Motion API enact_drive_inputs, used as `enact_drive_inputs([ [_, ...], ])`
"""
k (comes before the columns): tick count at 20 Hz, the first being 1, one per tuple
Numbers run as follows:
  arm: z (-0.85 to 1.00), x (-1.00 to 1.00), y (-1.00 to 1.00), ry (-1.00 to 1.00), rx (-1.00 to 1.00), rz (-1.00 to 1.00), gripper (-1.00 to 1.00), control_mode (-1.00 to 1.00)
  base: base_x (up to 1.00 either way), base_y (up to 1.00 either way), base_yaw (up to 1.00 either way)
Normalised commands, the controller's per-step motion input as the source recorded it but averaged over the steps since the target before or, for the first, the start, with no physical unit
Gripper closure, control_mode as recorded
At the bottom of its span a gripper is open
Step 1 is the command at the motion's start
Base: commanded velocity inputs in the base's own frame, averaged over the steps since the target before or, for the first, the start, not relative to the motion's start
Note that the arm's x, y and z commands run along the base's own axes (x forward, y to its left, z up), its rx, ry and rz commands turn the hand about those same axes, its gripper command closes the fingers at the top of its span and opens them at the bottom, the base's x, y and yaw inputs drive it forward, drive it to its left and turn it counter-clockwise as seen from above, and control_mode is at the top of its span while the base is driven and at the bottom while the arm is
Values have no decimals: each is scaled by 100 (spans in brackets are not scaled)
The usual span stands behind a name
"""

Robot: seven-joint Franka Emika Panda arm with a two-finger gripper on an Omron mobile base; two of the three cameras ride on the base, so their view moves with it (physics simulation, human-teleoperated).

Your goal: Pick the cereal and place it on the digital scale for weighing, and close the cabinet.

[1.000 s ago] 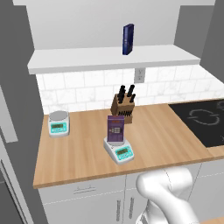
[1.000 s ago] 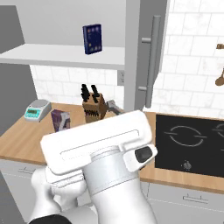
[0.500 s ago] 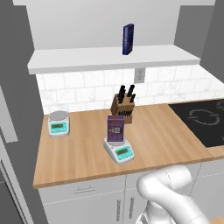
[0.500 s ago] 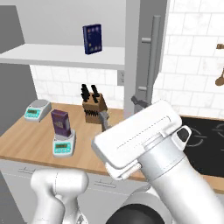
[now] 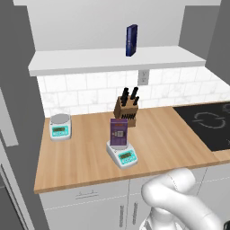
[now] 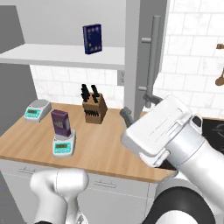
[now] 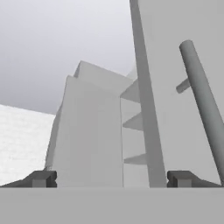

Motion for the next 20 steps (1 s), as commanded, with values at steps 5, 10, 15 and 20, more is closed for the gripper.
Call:
enact_drive_inputs([
  [5,-2,34,-8,21,-8,7,-100,-100,0,0,0],
  [10,0,2,-40,1,0,2,-100,-100,0,0,0],
  [15,-2,5,-29,0,0,0,-100,-100,0,0,0],
  [20,-15,21,-39,5,0,-9,-100,-100,0,0,0],
])
